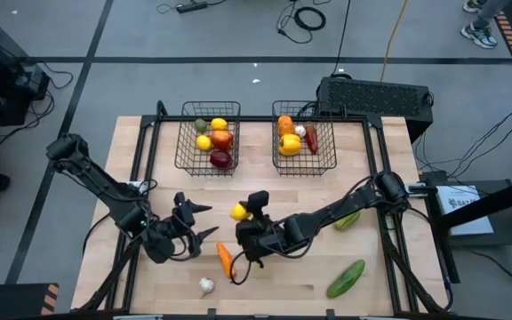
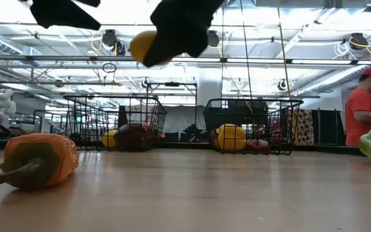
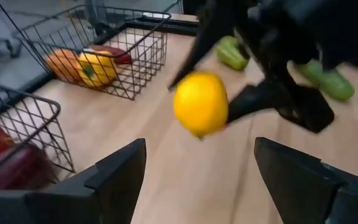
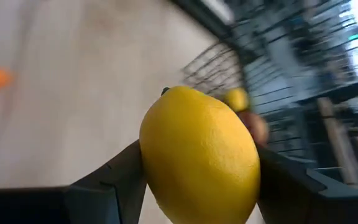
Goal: Sort produce into baskets
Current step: Put the yellow lemon into the left mesh basket
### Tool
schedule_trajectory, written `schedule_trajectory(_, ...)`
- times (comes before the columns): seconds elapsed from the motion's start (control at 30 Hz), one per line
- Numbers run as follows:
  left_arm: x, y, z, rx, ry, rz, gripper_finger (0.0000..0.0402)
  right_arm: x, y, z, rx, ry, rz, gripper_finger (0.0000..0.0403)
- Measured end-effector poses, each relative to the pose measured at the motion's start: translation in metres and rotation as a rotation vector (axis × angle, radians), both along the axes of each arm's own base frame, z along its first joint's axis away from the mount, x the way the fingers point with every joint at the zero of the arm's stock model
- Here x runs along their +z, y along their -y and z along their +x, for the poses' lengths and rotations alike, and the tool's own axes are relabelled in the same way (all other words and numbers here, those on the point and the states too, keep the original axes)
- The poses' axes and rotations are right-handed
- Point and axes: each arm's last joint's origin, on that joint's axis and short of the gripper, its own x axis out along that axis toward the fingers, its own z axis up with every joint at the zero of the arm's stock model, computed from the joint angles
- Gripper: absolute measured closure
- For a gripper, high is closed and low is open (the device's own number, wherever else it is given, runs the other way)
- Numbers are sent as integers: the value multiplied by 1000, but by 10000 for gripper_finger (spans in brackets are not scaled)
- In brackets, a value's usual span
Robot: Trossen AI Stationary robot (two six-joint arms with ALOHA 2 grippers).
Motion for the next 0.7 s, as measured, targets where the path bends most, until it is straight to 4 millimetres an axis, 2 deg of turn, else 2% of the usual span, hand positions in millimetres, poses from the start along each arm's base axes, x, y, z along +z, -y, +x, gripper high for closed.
schedule_trajectory(0.23, -10, -5, 9, 79, 4, 63, 96, 11, -1, 7, 27, 42, -101, 170)
schedule_trajectory(0.47, -13, -3, 22, 16, 3, 6, 96, 14, -2, 10, 59, 49, -126, 170)
schedule_trajectory(0.7, -11, -11, 35, 58, 49, -51, 96, 14, -2, 10, 68, 39, -138, 170)
